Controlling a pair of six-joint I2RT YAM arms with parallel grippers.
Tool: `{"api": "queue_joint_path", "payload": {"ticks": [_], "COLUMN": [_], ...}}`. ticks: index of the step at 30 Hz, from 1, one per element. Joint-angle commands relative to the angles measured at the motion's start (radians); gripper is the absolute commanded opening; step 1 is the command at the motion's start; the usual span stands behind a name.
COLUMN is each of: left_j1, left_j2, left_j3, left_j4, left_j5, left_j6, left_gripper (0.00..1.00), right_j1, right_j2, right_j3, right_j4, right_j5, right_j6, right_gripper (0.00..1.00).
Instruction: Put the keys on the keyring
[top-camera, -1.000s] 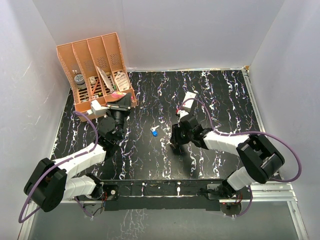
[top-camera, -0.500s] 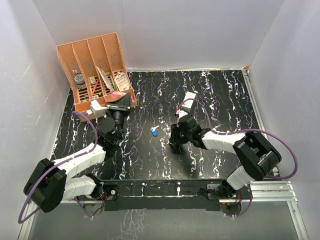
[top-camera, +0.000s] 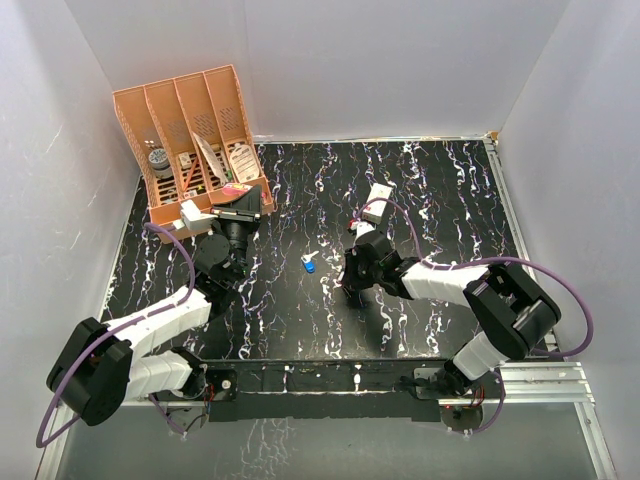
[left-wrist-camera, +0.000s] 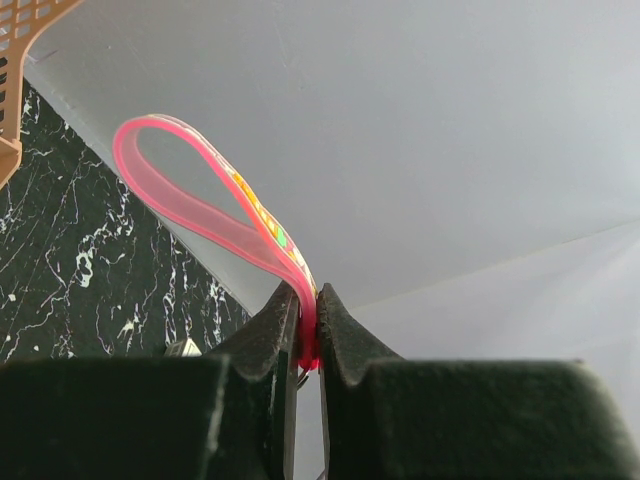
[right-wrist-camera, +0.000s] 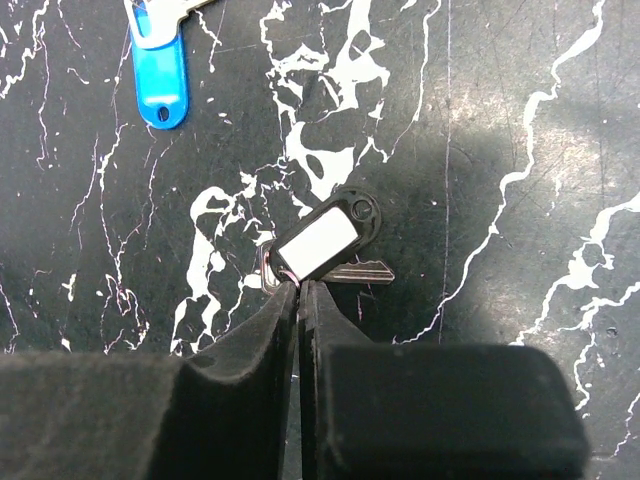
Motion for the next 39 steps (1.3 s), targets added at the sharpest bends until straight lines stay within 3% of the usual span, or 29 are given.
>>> {"api": "queue_joint_path", "payload": {"ticks": [1, 12, 25, 31, 39], "left_j1": [-0.005, -0.005, -0.008, -0.010, -0.015], "left_j2": [-0.021, -0.001, 0.041, 0.071, 0.087], "left_j3": [-0.008, -0.003, 0.046, 0.073, 0.102], "left_j4": [0.037, 0.043, 0.046, 0.048, 0.054], "left_j5": [-0.020, -0.007, 0.075, 0.116, 0.158], "left_j6": [0.011, 0.007, -0.017, -0.022, -0.023], "left_gripper": [0.00, 0.00, 0.00, 0.00, 0.00], "right_j1": [0.010, 0.016, 0.016, 0.016, 0.016], "right_j2": [-0.001, -0.243, -0.501, -0.527, -0.442], "right_j3": [0.006, -0.073, -0.164, -0.123, -0.010], "right_j4": [0.020, 0.105, 0.267, 0.321, 0.355], "right_j5": [0.035, 0.083, 0.076, 0.022, -0.102], "right_j6": [0.002, -0.011, -0.148, -0.167, -0.111], "right_gripper": [0.02, 0.00, 0.00, 0.00, 0.00]}}
